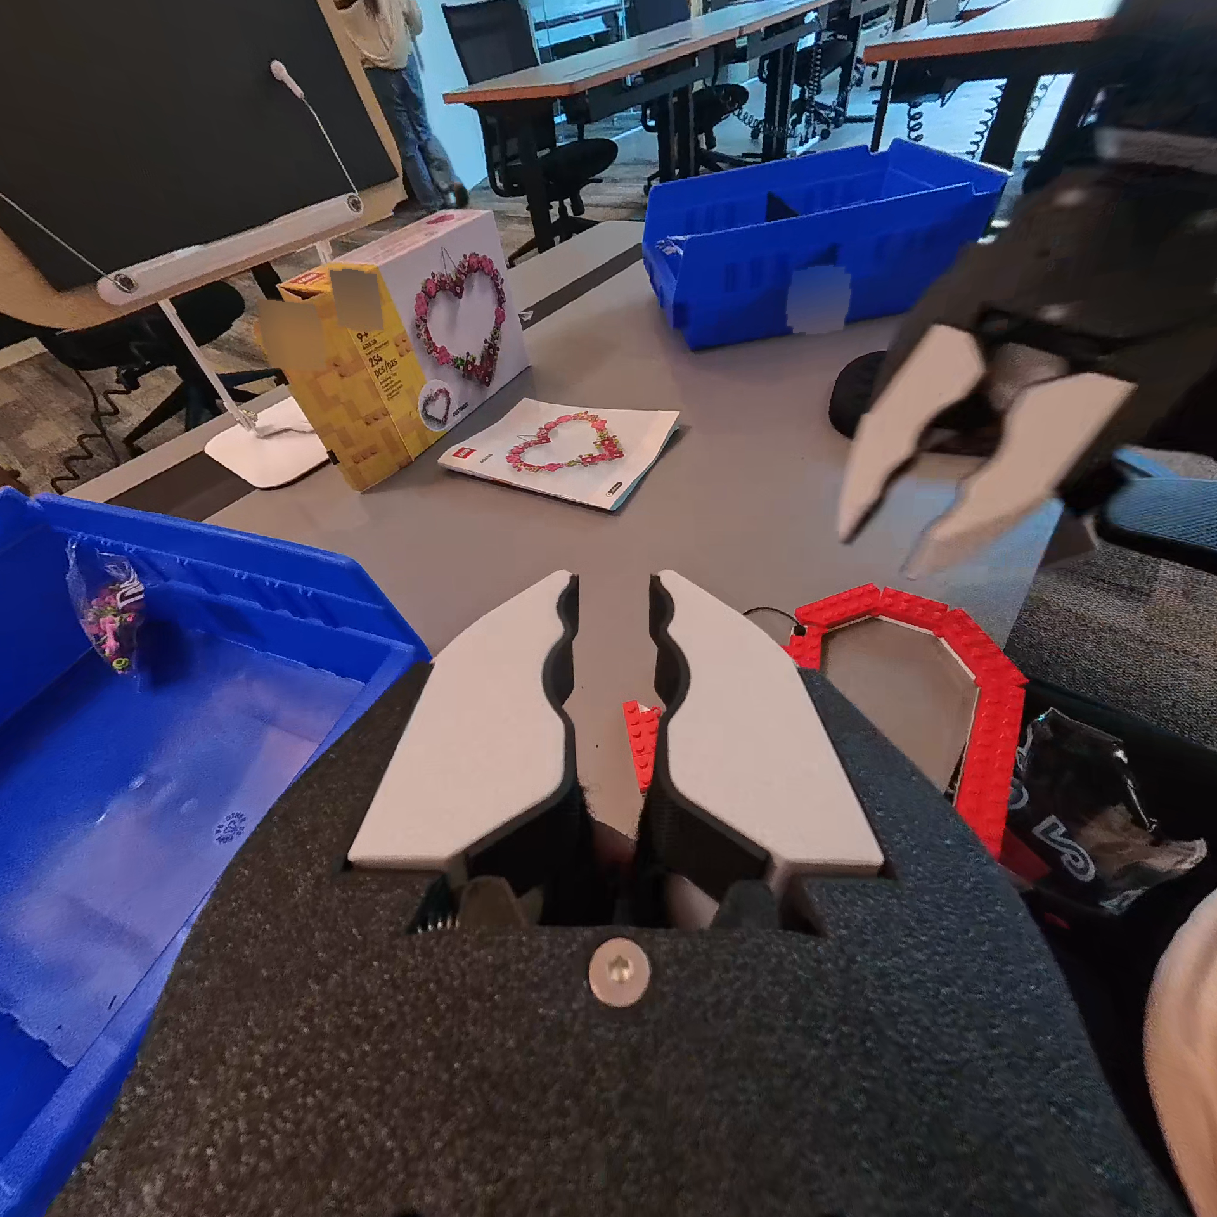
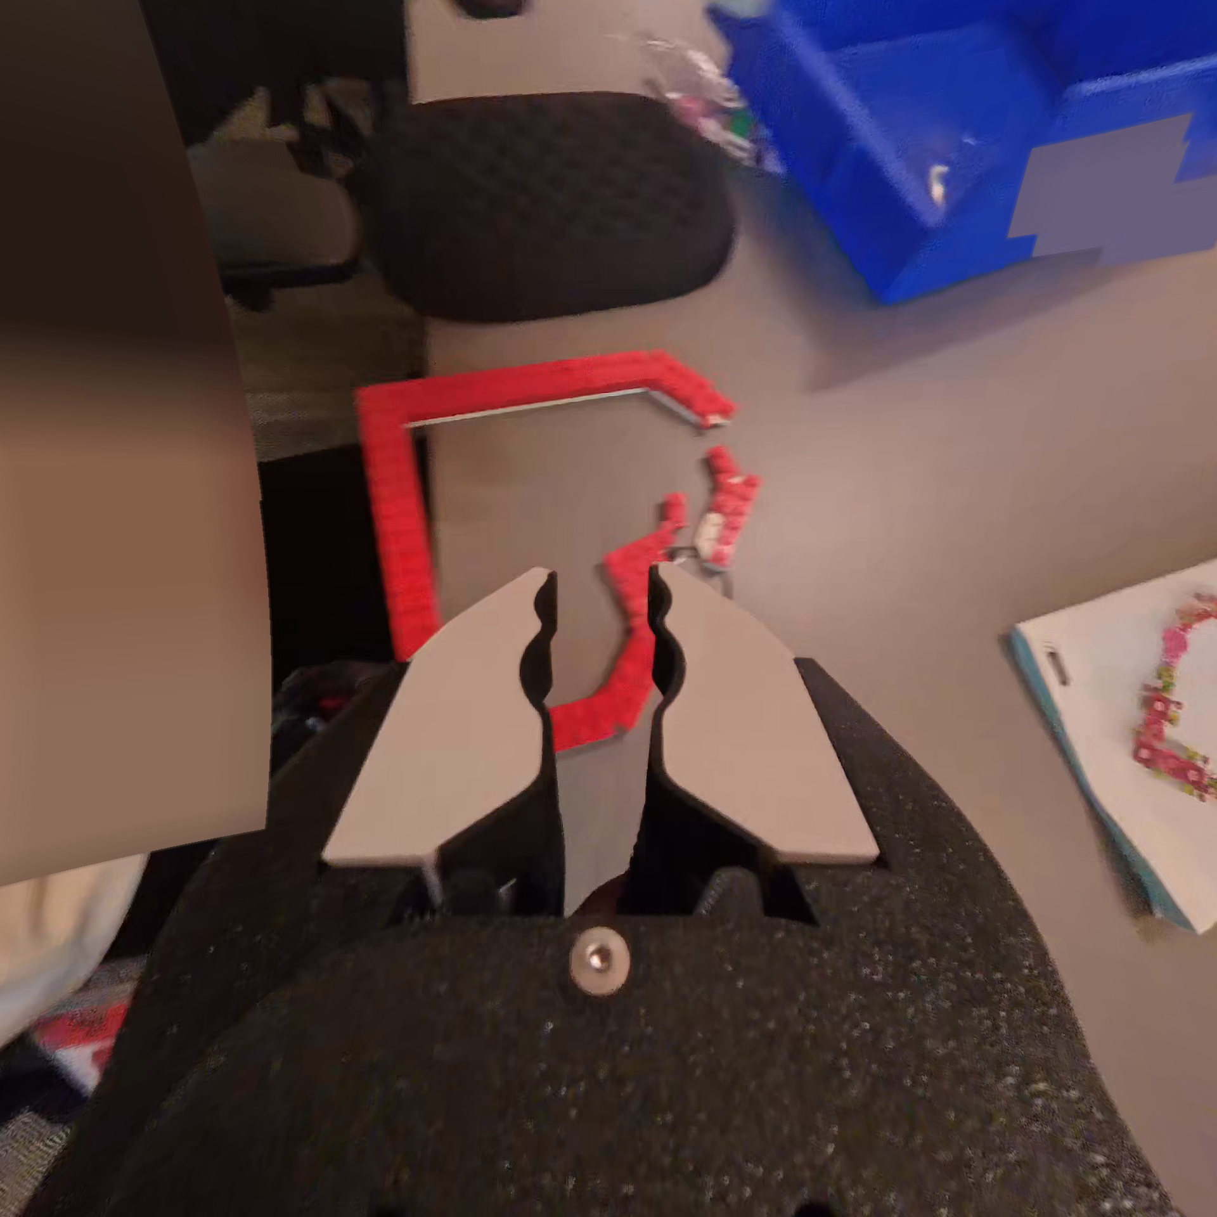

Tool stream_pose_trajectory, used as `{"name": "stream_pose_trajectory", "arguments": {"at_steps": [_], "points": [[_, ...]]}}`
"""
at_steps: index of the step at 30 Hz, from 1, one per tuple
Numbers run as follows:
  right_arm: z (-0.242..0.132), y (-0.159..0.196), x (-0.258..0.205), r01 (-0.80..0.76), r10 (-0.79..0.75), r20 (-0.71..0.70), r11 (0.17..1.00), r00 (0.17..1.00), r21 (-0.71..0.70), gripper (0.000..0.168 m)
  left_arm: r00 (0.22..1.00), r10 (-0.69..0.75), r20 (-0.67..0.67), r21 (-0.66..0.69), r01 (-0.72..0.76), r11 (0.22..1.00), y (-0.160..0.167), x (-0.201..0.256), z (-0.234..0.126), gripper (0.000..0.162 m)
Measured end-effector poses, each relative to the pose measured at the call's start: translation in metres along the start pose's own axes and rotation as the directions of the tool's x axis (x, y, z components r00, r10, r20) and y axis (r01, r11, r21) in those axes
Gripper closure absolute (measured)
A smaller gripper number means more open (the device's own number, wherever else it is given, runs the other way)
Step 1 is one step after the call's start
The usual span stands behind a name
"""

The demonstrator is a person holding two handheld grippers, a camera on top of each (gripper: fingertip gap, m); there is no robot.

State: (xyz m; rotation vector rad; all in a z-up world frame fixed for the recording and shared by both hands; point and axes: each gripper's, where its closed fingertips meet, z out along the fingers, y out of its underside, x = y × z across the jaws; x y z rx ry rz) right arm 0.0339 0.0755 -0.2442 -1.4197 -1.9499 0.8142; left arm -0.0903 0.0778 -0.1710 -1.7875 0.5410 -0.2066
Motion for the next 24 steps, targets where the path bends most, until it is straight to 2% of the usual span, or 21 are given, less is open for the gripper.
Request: {"name": "stream_pose_trajectory", "arguments": {"at_steps": [1, 4, 7, 11, 14, 16, 20, 21, 24], "points": [[0.007, -0.003, 0.014, -0.034, 0.034, 0.000, 0.999, 0.999, -0.009, 0.143, 1.000, 0.000, -0.002, -0.003, 0.000, 1.000, 0.001, 0.000, 0.000, 0.142], [0.037, 0.006, 0.048, -0.114, 0.116, 0.008, 0.986, 0.993, -0.120, 0.148, 1.000, 0.005, -0.007, -0.008, -0.005, 1.000, 0.003, 0.000, 0.001, 0.142], [0.061, 0.019, 0.057, -0.170, 0.191, 0.070, 0.957, 0.979, -0.236, 0.148, 1.000, 0.003, -0.017, -0.014, -0.003, 1.000, 0.007, 0.000, 0.003, 0.142], [0.076, 0.028, 0.050, -0.209, 0.256, 0.125, 0.931, 0.959, -0.300, 0.147, 0.999, -0.001, -0.036, -0.026, 0.000, 1.000, 0.013, 0.001, 0.008, 0.142], [0.077, 0.027, 0.048, -0.189, 0.235, 0.138, 0.941, 0.962, -0.279, 0.159, 0.998, -0.019, -0.058, -0.039, 0.017, 0.999, 0.019, 0.004, 0.012, 0.141], [0.075, 0.022, 0.049, -0.157, 0.187, 0.117, 0.962, 0.975, -0.225, 0.160, 0.996, -0.051, -0.071, -0.051, 0.047, 0.998, 0.022, 0.006, 0.017, 0.136], [0.058, -0.011, 0.047, -0.120, 0.119, 0.054, 0.992, 0.991, 0.023, 0.161, 0.984, -0.159, -0.075, -0.064, 0.155, 0.986, 0.027, 0.008, 0.026, 0.119], [0.051, -0.023, 0.047, -0.110, 0.108, 0.022, 0.989, 0.994, 0.102, 0.160, 0.977, -0.194, -0.093, -0.058, 0.189, 0.980, 0.027, 0.011, 0.028, 0.113], [0.025, -0.054, 0.045, -0.079, 0.117, -0.100, 0.942, 0.988, 0.326, 0.160, 0.913, -0.344, -0.218, 0.001, 0.353, 0.936, 0.014, 0.029, 0.033, 0.108]]}}
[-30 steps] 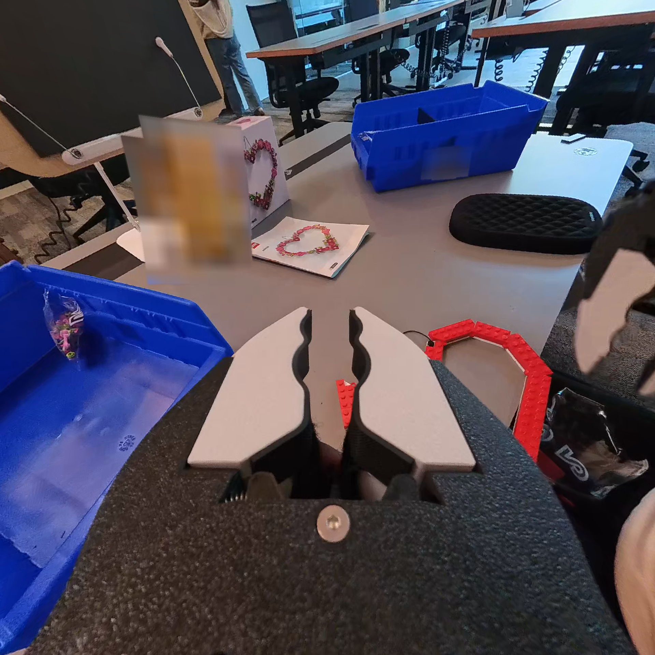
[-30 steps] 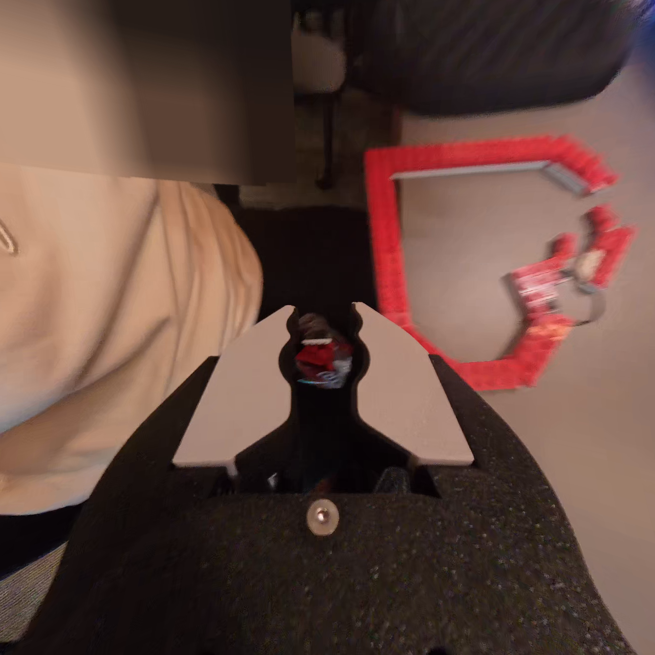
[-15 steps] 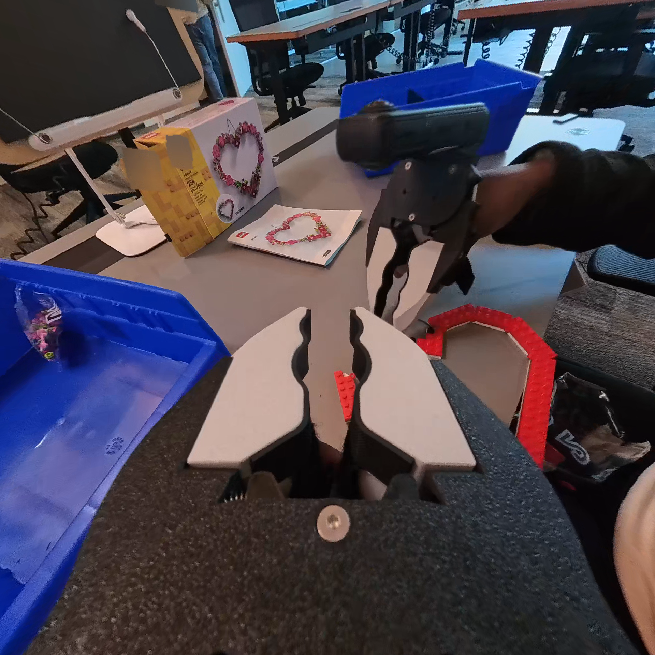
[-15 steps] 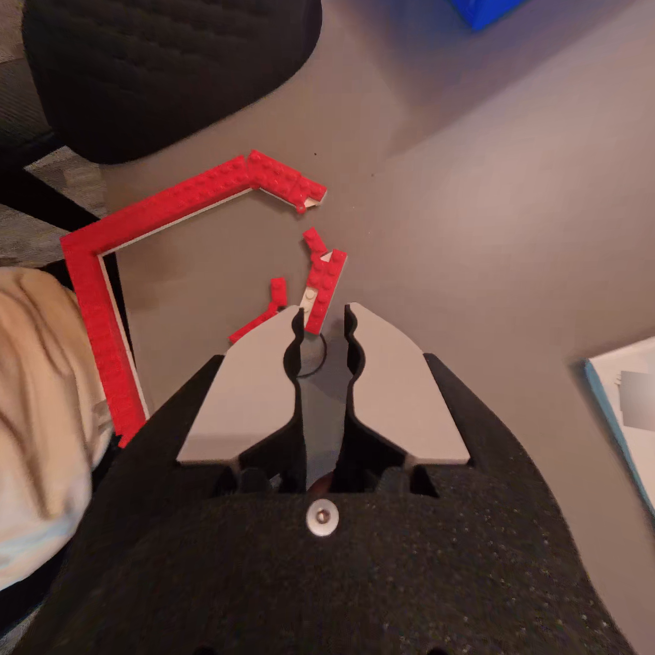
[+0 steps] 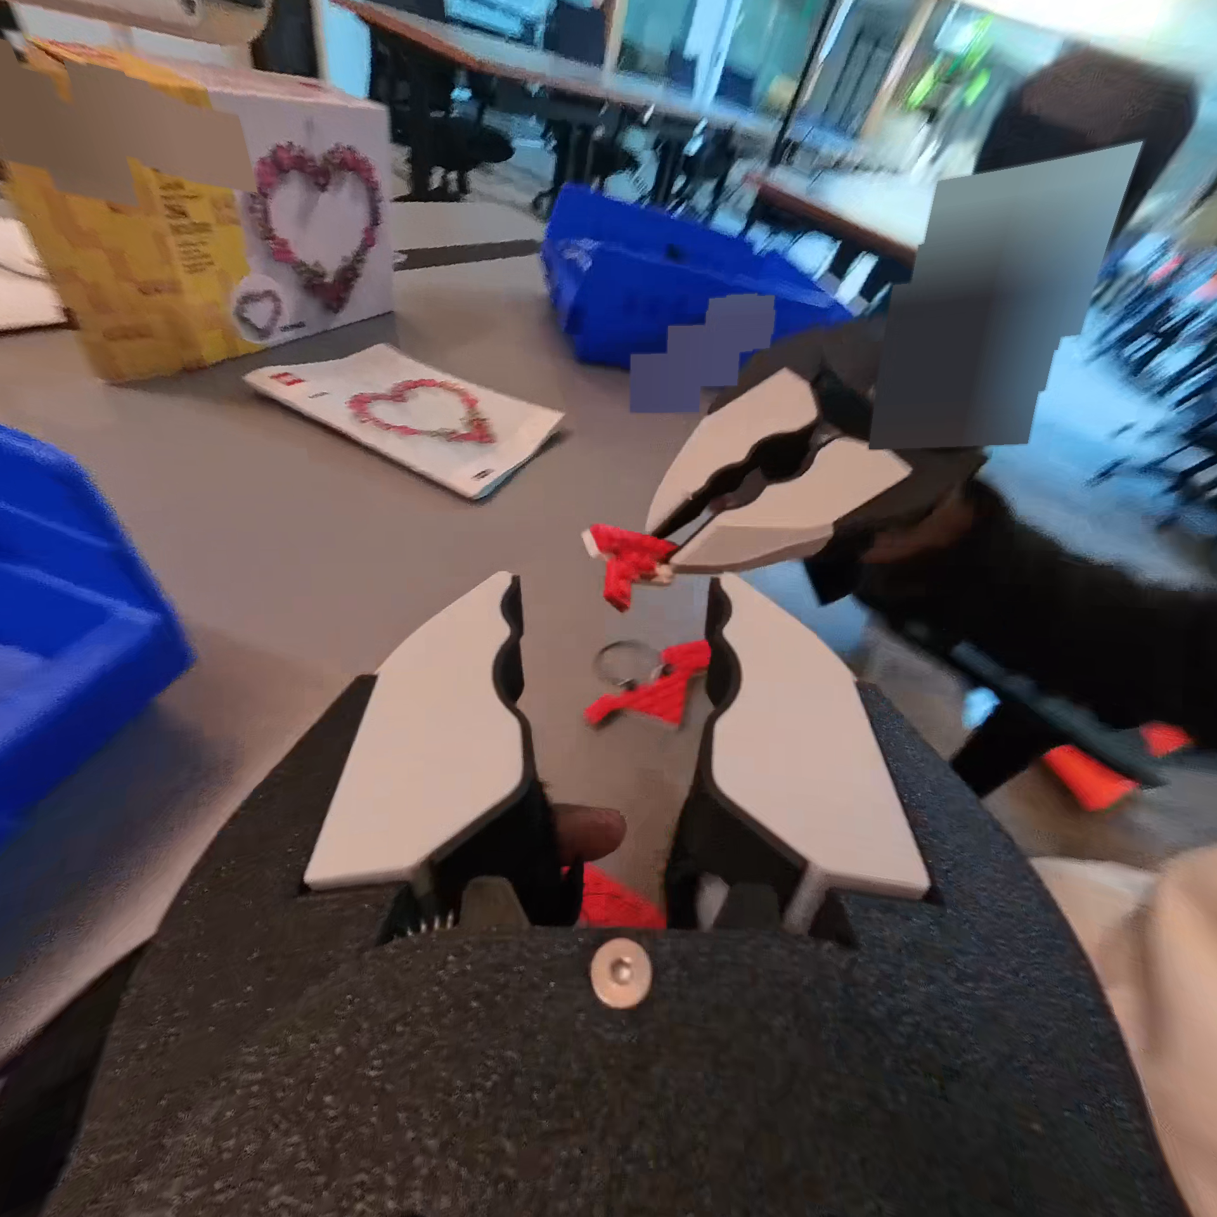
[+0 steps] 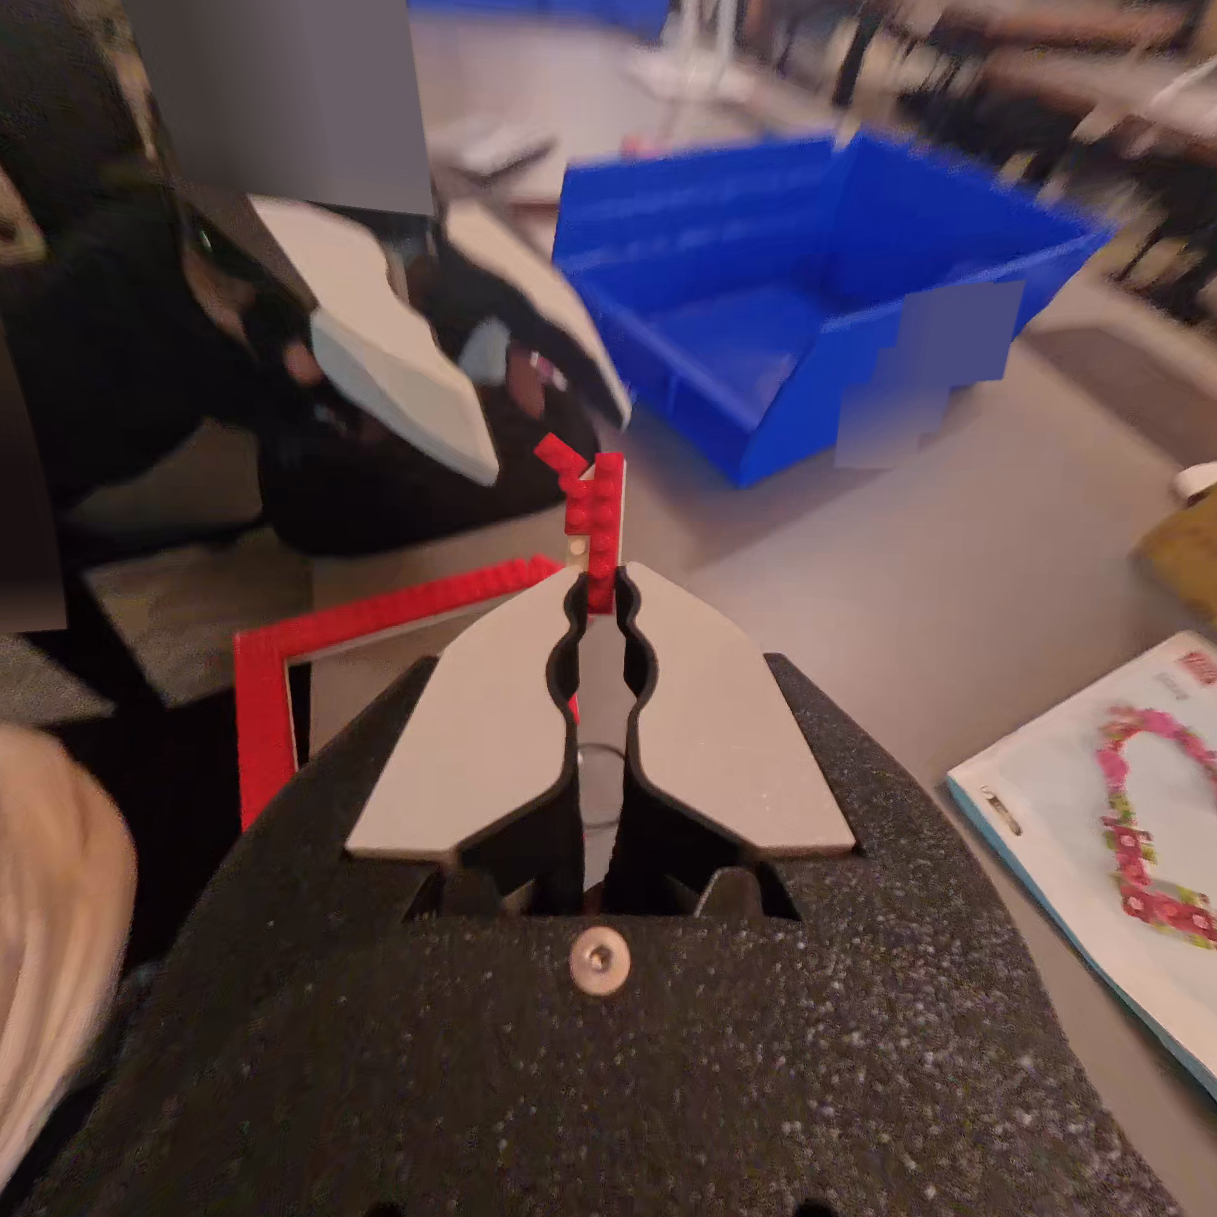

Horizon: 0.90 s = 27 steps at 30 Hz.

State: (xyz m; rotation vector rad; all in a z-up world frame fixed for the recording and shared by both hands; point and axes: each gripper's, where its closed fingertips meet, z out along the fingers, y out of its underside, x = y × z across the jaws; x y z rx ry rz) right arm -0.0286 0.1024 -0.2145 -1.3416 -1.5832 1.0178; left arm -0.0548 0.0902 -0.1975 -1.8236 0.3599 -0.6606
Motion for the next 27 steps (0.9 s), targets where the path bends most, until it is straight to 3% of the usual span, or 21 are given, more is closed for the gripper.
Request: {"name": "stream_pose_trajectory", "arguments": {"at_steps": [3, 7, 11, 12, 16, 18, 22, 27], "points": [[-0.013, -0.020, -0.011, 0.009, 0.002, -0.085, 0.991, 0.996, 0.136, 0.160, 0.983, -0.135, -0.124, 0.105, 0.149, 0.983, -0.007, 0.022, 0.007, 0.123], [-0.020, -0.024, -0.027, 0.003, 0.017, -0.117, 0.986, 0.993, 0.169, 0.160, 0.980, -0.122, -0.159, 0.202, 0.153, 0.967, -0.016, 0.034, 0.004, 0.148], [-0.022, -0.026, -0.034, 0.001, 0.028, -0.140, 0.979, 0.990, 0.204, 0.161, 0.978, -0.107, -0.178, 0.184, 0.140, 0.973, -0.013, 0.041, -0.002, 0.147], [-0.023, -0.028, -0.034, 0.014, 0.020, -0.157, 0.977, 0.987, 0.214, 0.161, 0.973, -0.109, -0.203, 0.175, 0.145, 0.974, -0.012, 0.044, -0.003, 0.138], [-0.027, -0.035, -0.037, 0.025, 0.019, -0.176, 0.968, 0.984, 0.249, 0.161, 0.964, -0.118, -0.240, 0.192, 0.167, 0.967, -0.013, 0.050, -0.007, 0.140], [-0.028, -0.037, -0.038, 0.035, 0.015, -0.189, 0.965, 0.982, 0.259, 0.161, 0.962, -0.107, -0.250, 0.197, 0.159, 0.968, -0.014, 0.054, -0.007, 0.153], [-0.028, -0.034, -0.039, 0.047, -0.002, -0.197, 0.974, 0.980, 0.222, 0.161, 0.975, -0.083, -0.204, 0.168, 0.118, 0.979, -0.011, 0.054, -0.005, 0.154], [-0.034, -0.040, -0.044, 0.266, -0.227, -0.322, 0.960, 0.919, 0.083, 0.160, 0.985, 0.054, -0.163, 0.134, -0.032, 0.990, -0.008, 0.064, -0.006, 0.154]]}}
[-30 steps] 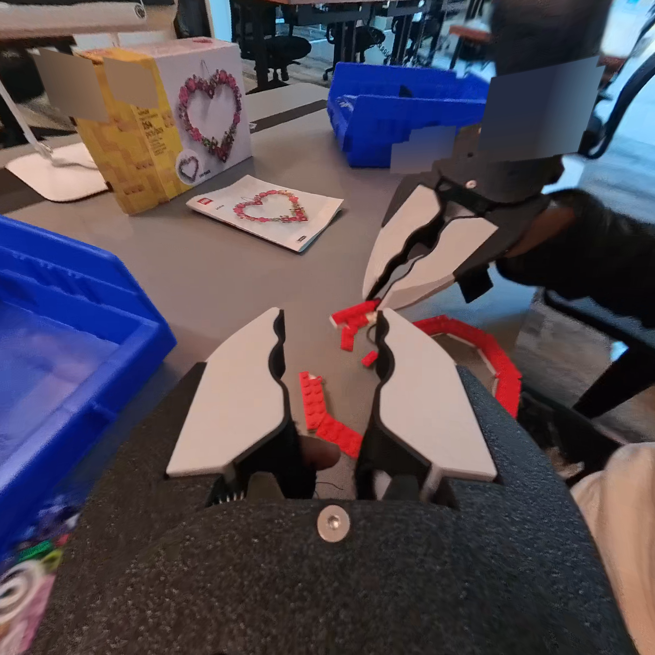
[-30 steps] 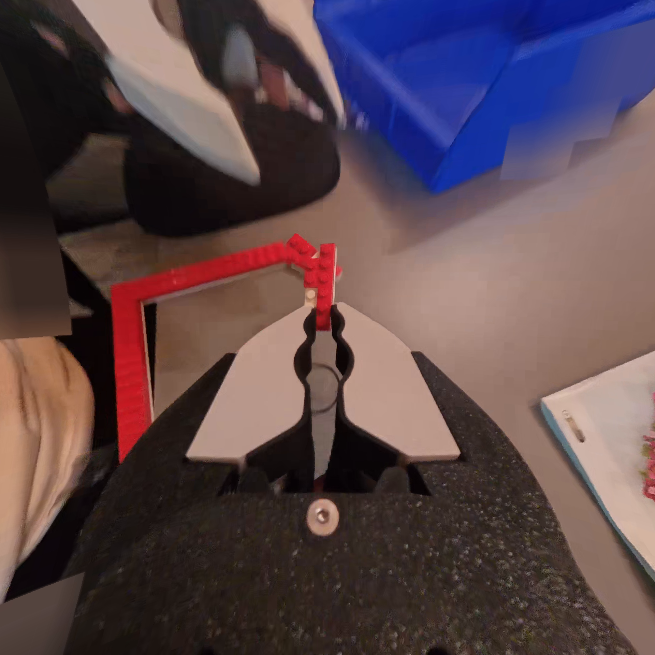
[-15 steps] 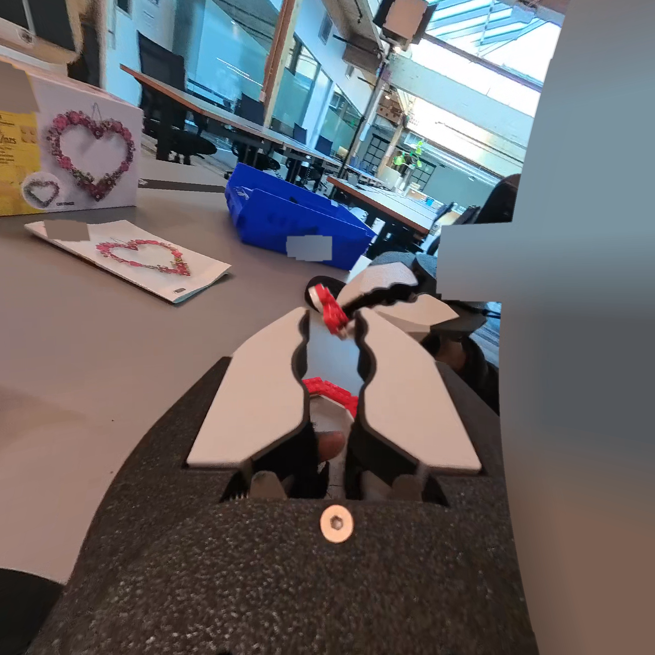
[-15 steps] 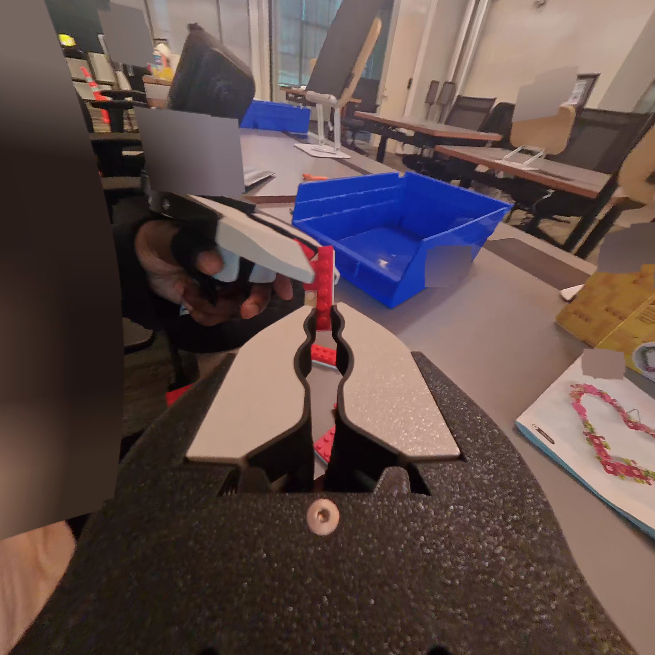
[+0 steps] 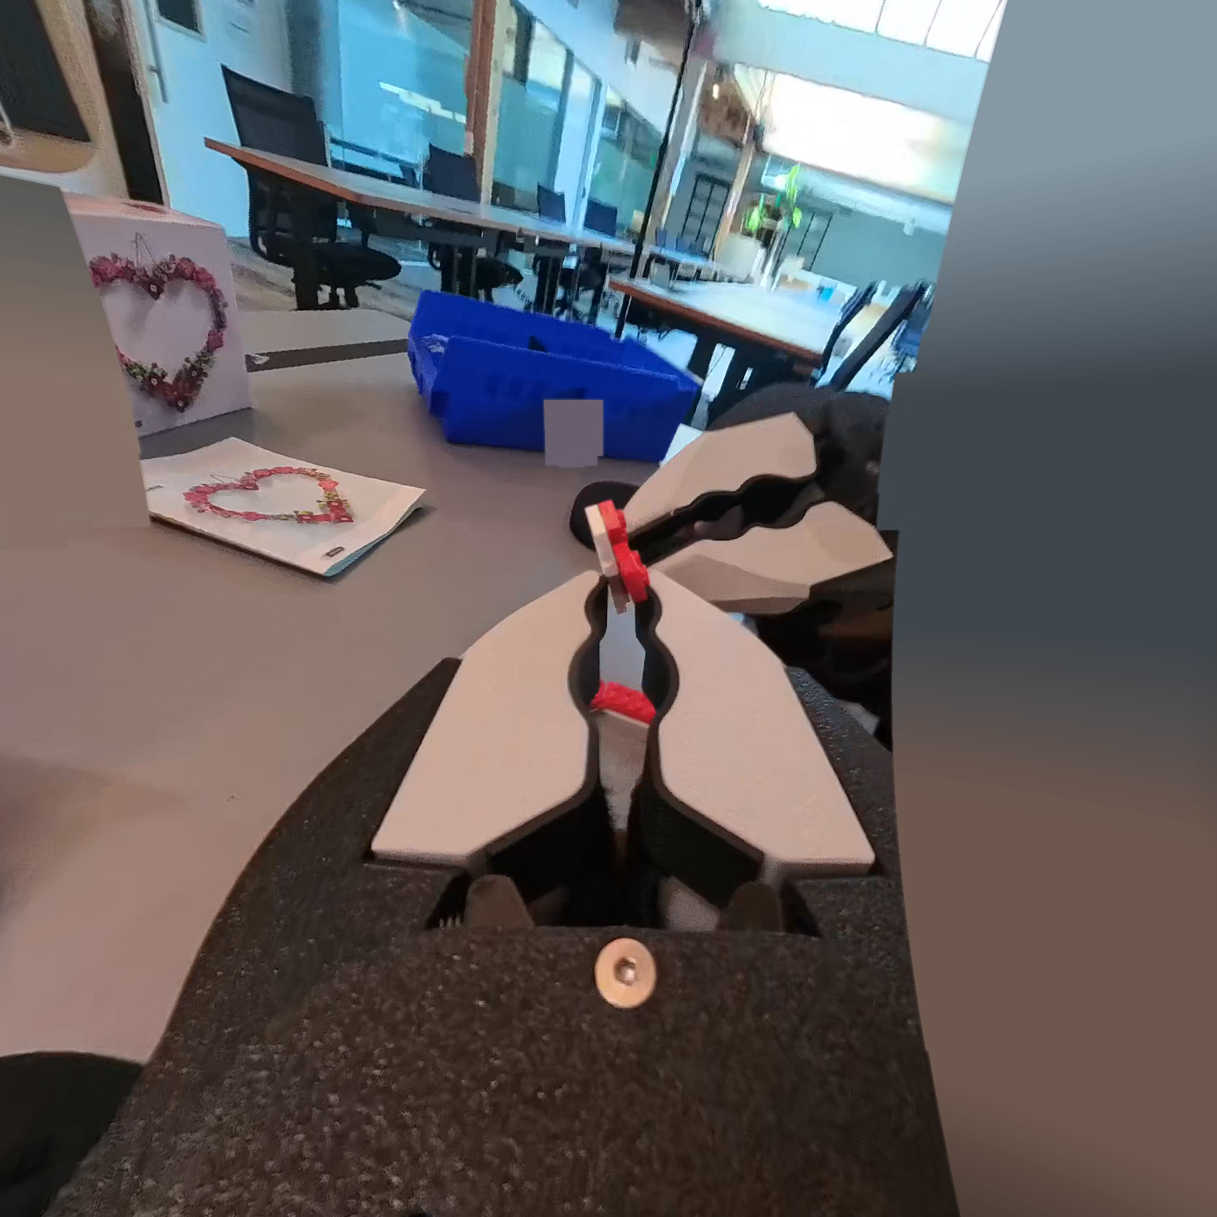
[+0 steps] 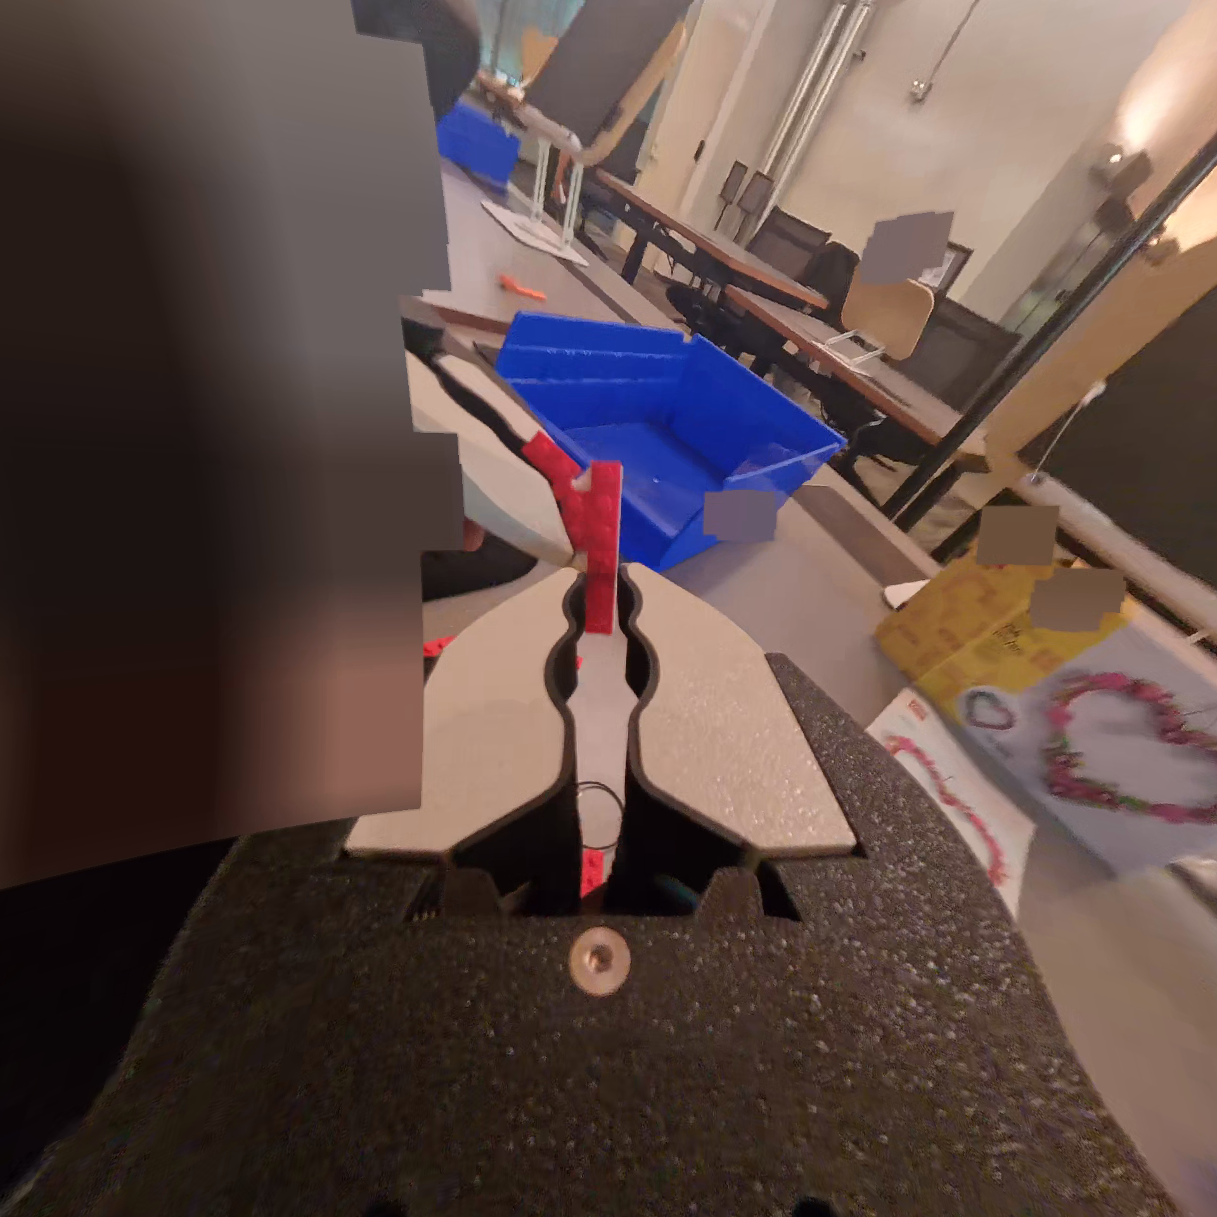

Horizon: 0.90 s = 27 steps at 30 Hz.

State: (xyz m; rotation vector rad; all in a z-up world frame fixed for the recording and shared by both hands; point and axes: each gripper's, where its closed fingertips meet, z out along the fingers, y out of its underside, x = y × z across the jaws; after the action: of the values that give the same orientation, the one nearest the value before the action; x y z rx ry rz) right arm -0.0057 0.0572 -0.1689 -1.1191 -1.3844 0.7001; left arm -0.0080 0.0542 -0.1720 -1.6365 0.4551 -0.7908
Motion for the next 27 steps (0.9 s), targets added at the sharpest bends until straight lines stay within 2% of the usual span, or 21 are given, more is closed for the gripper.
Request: {"name": "stream_pose_trajectory", "arguments": {"at_steps": [5, 7, 9, 11, 15, 16, 17, 18, 19, 20, 23, 24, 25, 27], "points": [[-0.005, 0.001, -0.008, 0.105, -0.102, 0.036, 0.988, 0.994, -0.111, 0.160, 0.987, 0.161, 0.019, -0.079, -0.159, 0.984, 0.005, 0.007, -0.001, 0.155], [-0.007, 0.001, -0.009, 0.128, -0.124, 0.046, 0.985, 0.991, -0.113, 0.161, 0.980, 0.200, 0.008, -0.076, -0.199, 0.977, 0.005, 0.010, -0.002, 0.155], [-0.012, -0.012, -0.007, 0.170, -0.170, -0.009, 0.985, 0.985, -0.009, 0.161, 0.993, 0.115, -0.011, -0.018, -0.115, 0.993, -0.007, 0.014, -0.003, 0.155], [-0.016, -0.018, -0.003, 0.253, -0.250, -0.087, 0.967, 0.964, 0.024, 0.162, 0.996, 0.089, 0.018, -0.013, -0.089, 0.996, -0.009, 0.012, -0.001, 0.155], [-0.014, -0.007, 0.002, 0.500, -0.506, -0.218, 0.862, 0.835, -0.085, 0.162, 0.987, 0.085, 0.135, -0.061, -0.078, 0.995, -0.001, -0.001, 0.005, 0.155], [-0.014, -0.005, 0.000, 0.552, -0.560, -0.223, 0.828, 0.798, -0.101, 0.168, 0.954, 0.113, 0.278, -0.095, -0.090, 0.991, 0.003, -0.025, 0.001, 0.156], [-0.015, -0.009, -0.004, 0.614, -0.614, -0.248, 0.785, 0.749, -0.089, 0.168, 0.893, 0.223, 0.391, -0.166, -0.170, 0.971, 0.009, -0.049, -0.008, 0.155], [-0.013, -0.009, -0.006, 0.649, -0.650, -0.253, 0.754, 0.717, -0.101, 0.168, 0.898, 0.224, 0.378, -0.184, -0.164, 0.969, 0.014, -0.054, -0.011, 0.155], [-0.010, -0.008, -0.007, 0.629, -0.636, -0.238, 0.769, 0.734, -0.116, 0.168, 0.939, 0.126, 0.320, -0.129, -0.089, 0.988, 0.013, -0.047, -0.009, 0.156], [-0.006, -0.001, -0.005, 0.560, -0.572, -0.192, 0.820, 0.797, -0.119, 0.168, 0.956, 0.094, 0.279, -0.093, -0.071, 0.993, 0.008, -0.041, -0.008, 0.156], [0.004, 0.019, 0.008, 0.294, -0.302, -0.082, 0.951, 0.950, -0.097, 0.168, 0.952, 0.204, 0.227, -0.155, -0.172, 0.973, 0.011, -0.030, -0.003, 0.155], [0.004, 0.014, 0.007, 0.202, -0.204, -0.042, 0.978, 0.978, -0.043, 0.168, 0.946, 0.237, 0.221, -0.171, -0.202, 0.964, 0.013, -0.028, -0.001, 0.155], [0.002, 0.003, 0.006, 0.113, -0.113, 0.000, 0.993, 0.994, 0.025, 0.157, 0.937, 0.274, 0.215, -0.195, -0.234, 0.953, 0.015, -0.025, 0.000, 0.155], [0.001, -0.010, 0.004, 0.002, -0.006, 0.070, 0.998, 0.998, 0.068, 0.156, 0.907, 0.367, 0.209, -0.243, -0.315, 0.917, 0.017, -0.020, 0.003, 0.155]]}}
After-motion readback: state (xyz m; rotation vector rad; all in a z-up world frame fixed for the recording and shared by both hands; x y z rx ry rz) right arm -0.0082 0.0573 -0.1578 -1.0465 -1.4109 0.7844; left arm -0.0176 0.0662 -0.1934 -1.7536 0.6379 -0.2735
